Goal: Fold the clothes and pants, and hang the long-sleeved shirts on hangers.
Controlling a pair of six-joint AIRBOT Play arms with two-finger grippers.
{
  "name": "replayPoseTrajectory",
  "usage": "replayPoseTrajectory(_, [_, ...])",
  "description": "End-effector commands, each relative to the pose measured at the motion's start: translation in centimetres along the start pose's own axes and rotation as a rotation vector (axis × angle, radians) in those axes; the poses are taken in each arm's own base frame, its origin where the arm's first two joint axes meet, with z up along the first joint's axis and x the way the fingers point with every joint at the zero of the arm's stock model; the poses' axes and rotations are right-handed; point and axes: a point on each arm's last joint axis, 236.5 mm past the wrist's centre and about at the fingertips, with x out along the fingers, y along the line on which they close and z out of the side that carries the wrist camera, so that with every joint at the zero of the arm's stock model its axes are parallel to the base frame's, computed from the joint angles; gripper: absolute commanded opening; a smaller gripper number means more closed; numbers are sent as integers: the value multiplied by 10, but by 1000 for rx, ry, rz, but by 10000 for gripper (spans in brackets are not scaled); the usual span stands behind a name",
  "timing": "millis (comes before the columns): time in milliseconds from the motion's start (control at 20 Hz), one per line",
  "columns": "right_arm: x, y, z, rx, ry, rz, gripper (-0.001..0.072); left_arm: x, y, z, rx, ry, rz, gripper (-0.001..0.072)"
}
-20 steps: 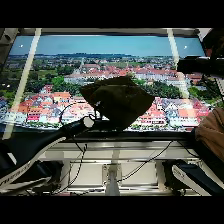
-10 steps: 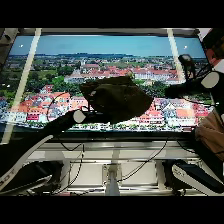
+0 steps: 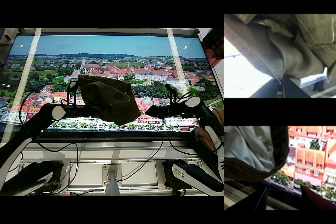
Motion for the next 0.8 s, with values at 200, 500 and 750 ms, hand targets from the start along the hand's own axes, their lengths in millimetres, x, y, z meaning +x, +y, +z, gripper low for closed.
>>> replayPoseTrajectory(200, [39,27,-46,-29,100,87,495,-4,7,0,-1,2,21,29])
replayPoseTrajectory(500, [68,30,-3,120,-63,86,496,-4,7,0,-1,3,21,29])
replayPoseTrajectory(750, [77,34,29,149,-88,106,548,-4,7,0,-1,3,21,29])
